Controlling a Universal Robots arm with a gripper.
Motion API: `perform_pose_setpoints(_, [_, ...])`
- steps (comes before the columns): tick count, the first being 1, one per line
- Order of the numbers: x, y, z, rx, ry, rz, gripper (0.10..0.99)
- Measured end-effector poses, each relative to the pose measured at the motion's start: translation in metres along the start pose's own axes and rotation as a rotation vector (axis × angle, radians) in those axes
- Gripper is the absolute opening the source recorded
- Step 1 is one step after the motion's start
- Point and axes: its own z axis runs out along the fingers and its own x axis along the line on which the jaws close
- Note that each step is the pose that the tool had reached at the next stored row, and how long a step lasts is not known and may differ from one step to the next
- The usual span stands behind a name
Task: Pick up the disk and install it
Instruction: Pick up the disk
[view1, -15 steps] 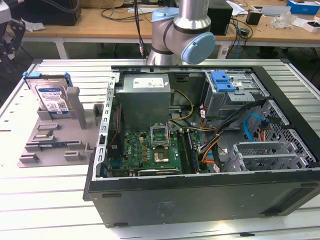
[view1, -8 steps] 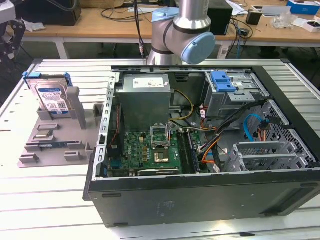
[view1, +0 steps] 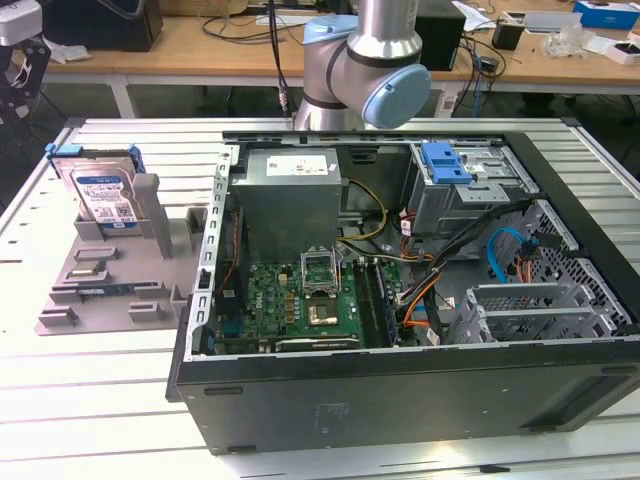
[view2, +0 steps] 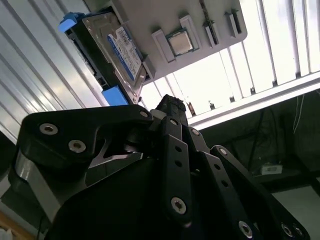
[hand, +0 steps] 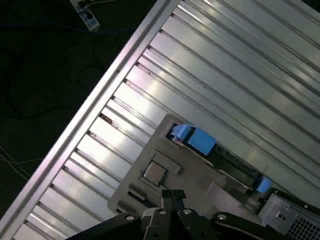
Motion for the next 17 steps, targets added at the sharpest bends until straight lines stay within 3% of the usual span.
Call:
perform_pose_setpoints(8, [0.0000,0.0000,0.0000,-0.003,0.0064,-0.146,0.106])
perform_pose_setpoints(17, [0.0000,0.0000,0.0000,-0.006,0.0111,-0.256,0.106])
